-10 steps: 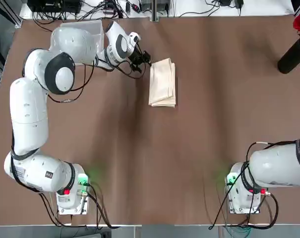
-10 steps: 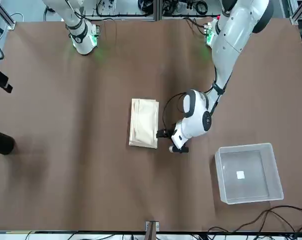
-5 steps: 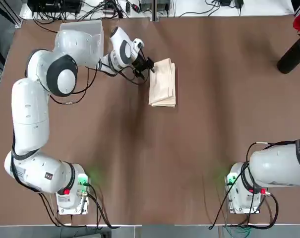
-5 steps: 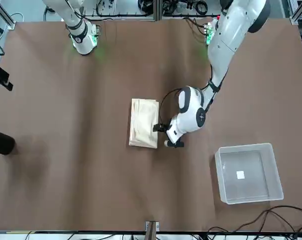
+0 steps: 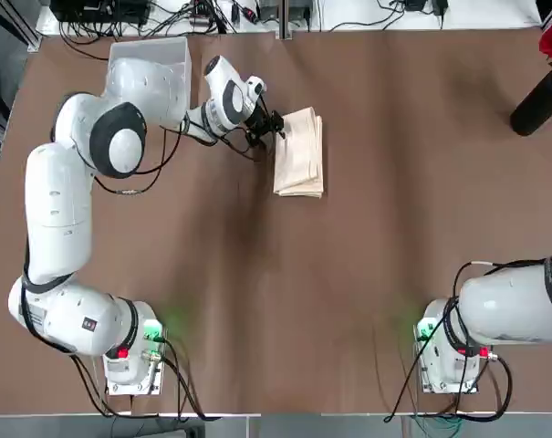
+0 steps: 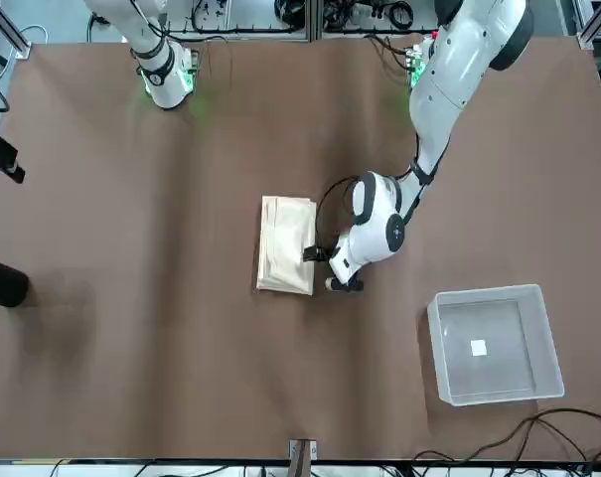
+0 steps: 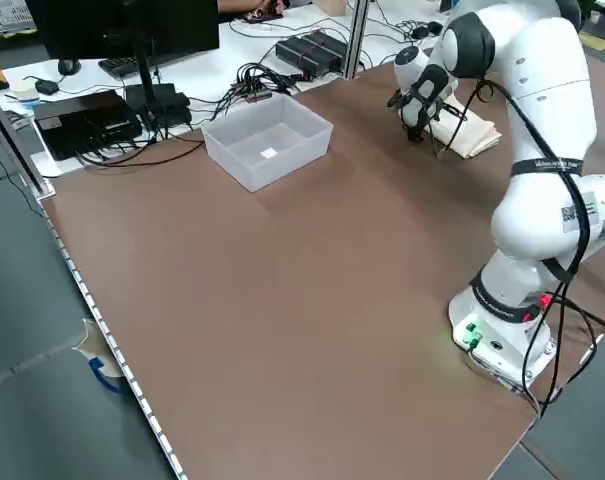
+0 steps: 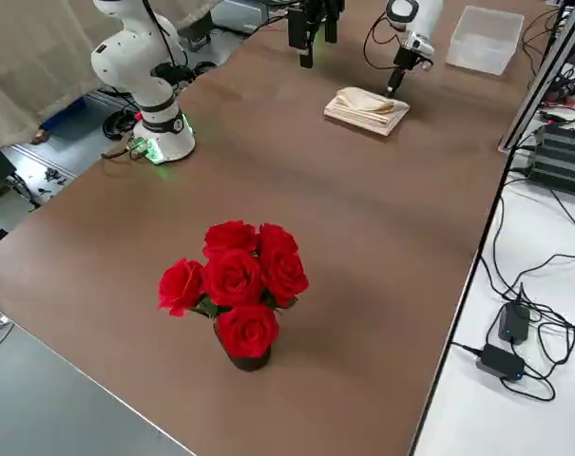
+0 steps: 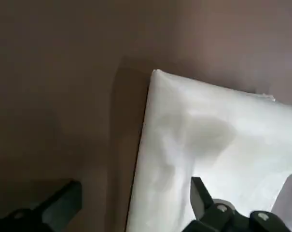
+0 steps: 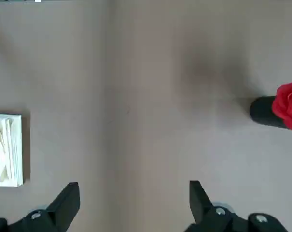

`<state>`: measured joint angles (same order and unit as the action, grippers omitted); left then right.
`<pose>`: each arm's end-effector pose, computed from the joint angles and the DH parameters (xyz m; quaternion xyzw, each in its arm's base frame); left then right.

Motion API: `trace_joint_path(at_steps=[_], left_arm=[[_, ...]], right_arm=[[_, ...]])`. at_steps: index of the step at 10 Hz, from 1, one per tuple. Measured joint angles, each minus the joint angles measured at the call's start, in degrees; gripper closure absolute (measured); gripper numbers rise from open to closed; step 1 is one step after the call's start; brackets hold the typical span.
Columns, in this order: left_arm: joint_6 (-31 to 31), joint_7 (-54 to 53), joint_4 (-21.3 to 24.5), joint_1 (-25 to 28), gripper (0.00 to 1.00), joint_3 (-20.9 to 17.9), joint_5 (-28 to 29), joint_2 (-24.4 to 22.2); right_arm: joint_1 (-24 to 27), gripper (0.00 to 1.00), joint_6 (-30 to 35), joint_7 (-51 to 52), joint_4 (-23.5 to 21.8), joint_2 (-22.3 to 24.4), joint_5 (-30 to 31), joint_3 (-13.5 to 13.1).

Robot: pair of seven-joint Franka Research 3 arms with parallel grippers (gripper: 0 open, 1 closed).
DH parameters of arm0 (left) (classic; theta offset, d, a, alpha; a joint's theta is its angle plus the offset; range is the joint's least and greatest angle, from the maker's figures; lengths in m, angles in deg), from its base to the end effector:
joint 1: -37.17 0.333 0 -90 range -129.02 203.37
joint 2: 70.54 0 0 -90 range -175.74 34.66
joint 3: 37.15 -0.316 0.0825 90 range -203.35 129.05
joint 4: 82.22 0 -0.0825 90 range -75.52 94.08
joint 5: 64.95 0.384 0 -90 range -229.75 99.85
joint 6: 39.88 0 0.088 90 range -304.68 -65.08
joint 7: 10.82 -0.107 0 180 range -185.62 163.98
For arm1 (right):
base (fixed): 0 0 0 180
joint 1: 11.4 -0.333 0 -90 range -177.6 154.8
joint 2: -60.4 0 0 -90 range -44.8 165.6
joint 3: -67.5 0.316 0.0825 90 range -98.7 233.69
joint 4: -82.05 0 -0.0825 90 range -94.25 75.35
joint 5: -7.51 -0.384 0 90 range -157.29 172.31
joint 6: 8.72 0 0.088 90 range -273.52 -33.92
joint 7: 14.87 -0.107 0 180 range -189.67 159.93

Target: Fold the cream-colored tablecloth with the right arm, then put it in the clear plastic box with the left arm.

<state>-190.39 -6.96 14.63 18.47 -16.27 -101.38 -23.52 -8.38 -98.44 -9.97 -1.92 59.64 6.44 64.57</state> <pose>0.5525 -0.4030 0.1534 0.9539 0.0255 -0.0601 0.2930 0.5557 -0.0557 0.6664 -0.9990 0.0087 -0.0442 0.0048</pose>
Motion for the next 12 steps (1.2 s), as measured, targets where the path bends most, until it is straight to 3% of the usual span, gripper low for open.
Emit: trace_joint_path(at_steps=[8,9,12], left_arm=[[-4.02,0.49,-2.50,-3.27,0.04,2.38,0.00,3.34],[-4.43,0.64,-2.57,-3.46,0.11,2.38,0.00,3.37],[-4.53,0.76,-3.12,-3.46,0.58,2.42,0.00,3.34]], right_arm=[[0.00,0.00,-0.80,2.08,-0.39,0.01,0.11,-0.02],[0.00,0.00,-0.86,2.12,-0.63,0.01,0.11,-0.02],[0.00,0.00,-1.45,2.15,-0.84,0.01,0.12,-0.03]])
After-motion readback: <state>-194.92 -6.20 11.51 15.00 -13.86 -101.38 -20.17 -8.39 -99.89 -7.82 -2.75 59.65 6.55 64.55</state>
